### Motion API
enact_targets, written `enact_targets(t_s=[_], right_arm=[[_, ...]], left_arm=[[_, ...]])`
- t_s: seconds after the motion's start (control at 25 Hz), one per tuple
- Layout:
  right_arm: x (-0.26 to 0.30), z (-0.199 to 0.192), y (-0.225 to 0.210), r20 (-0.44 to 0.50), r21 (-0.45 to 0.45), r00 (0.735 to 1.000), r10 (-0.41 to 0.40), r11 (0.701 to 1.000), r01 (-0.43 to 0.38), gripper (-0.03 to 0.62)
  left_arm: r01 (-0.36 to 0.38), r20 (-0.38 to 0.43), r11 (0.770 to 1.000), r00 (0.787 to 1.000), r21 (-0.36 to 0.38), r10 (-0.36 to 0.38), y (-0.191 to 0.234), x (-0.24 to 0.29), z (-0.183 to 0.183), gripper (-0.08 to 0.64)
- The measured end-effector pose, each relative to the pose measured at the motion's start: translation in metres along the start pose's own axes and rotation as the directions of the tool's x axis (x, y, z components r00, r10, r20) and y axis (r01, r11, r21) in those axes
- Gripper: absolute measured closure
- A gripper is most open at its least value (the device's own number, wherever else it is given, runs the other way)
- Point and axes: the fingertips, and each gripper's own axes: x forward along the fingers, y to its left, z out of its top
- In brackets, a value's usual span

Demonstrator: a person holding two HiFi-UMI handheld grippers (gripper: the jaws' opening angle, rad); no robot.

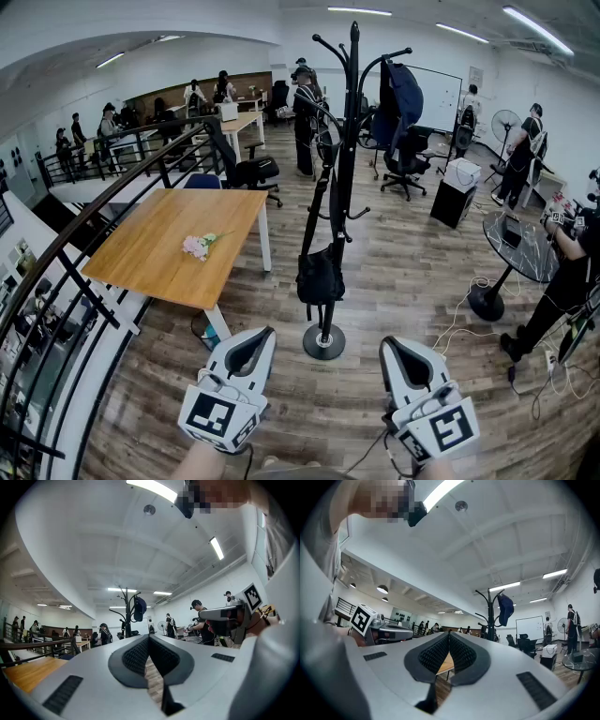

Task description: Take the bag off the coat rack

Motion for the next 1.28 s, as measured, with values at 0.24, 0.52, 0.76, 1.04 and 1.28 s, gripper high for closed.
enact_targets(t_s=[0.24, 0.52, 0.76, 1.04, 1.28], right_arm=[[0.000, -0.004, -0.006, -0.004, 0.023, 1.000, -0.014, 1.000, 0.014, 0.560], [-0.013, -0.010, -0.010, -0.005, 0.050, 1.000, -0.016, 0.999, 0.016, 0.558], [-0.016, -0.021, -0.027, -0.013, 0.094, 0.994, -0.112, 0.989, 0.113, 0.429], [0.002, -0.032, -0.031, -0.038, 0.103, 0.994, -0.102, 0.989, 0.106, 0.402], [0.034, -0.059, -0.040, -0.083, 0.091, 0.993, -0.087, 0.991, 0.095, 0.402]], left_arm=[[-0.003, -0.004, 1.000, 1.000, 0.000, 0.003, -0.001, 0.003, -0.001, 0.545], [-0.032, 0.014, 0.999, 0.999, -0.040, 0.032, -0.007, -0.001, -0.004, 0.545], [-0.121, 0.000, 0.990, 0.993, -0.078, 0.121, 0.015, -0.004, -0.013, 0.380], [-0.110, -0.007, 0.992, 0.994, -0.068, 0.110, 0.029, 0.007, -0.019, 0.382], [-0.075, -0.022, 0.994, 0.997, -0.074, 0.074, 0.044, 0.039, -0.039, 0.380]])
